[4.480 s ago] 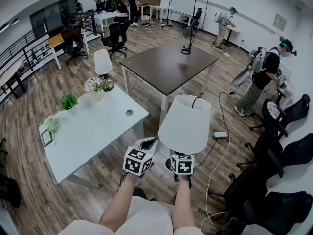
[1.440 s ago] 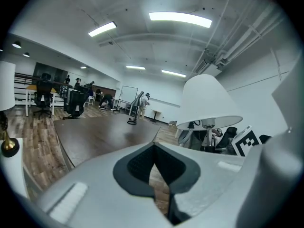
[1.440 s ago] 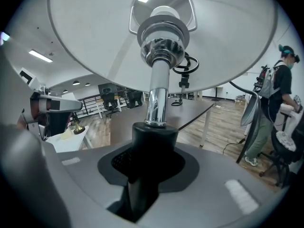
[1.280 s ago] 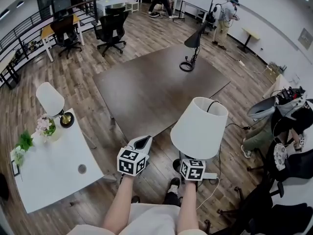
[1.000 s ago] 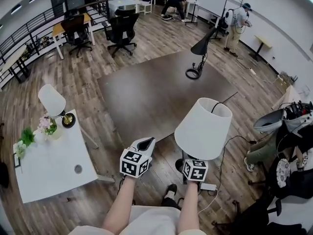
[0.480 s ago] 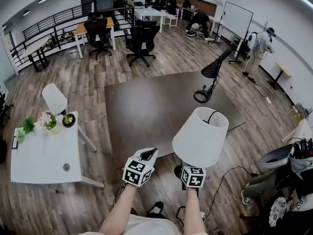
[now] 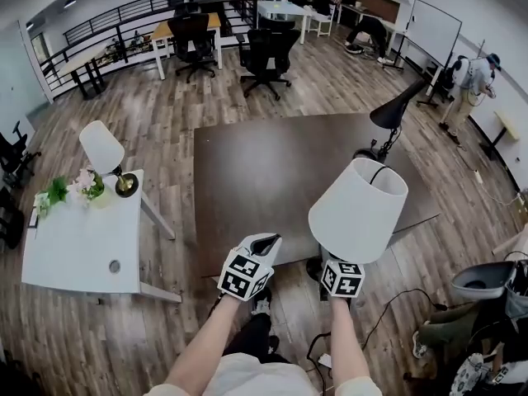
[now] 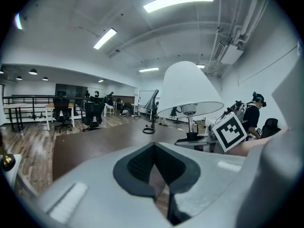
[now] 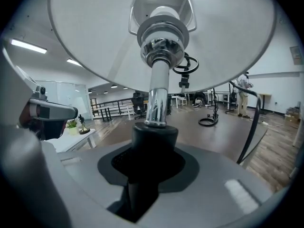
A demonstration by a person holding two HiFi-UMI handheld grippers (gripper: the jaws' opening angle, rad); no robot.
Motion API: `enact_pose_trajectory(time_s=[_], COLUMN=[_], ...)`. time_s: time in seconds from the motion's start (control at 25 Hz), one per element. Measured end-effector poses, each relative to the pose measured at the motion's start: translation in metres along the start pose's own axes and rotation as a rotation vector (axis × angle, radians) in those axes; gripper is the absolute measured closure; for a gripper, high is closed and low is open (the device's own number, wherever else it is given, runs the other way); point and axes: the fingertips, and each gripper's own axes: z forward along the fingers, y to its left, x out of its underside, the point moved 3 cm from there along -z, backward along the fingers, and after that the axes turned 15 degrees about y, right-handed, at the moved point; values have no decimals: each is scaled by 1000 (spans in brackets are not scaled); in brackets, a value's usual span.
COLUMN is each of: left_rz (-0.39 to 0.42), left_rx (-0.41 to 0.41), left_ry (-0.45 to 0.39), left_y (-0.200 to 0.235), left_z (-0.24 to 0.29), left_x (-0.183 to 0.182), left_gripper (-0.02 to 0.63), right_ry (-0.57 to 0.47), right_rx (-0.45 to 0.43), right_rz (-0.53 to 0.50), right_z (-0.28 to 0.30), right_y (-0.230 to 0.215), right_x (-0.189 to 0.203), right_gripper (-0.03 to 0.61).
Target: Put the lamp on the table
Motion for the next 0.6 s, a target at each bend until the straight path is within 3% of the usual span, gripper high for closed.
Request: enact_pose_trajectory(time_s=[0.6], left_rz=[-41], left_rx=[-31], left_ry=[26], left_y=[93], left_z=[71], left_x=[-5], left_gripper=[614], right_ry=[14], right_rx=[-82], right_rz=[-104], right_z=[144], right_y=[-2], right_x=[-62], right_gripper=[448])
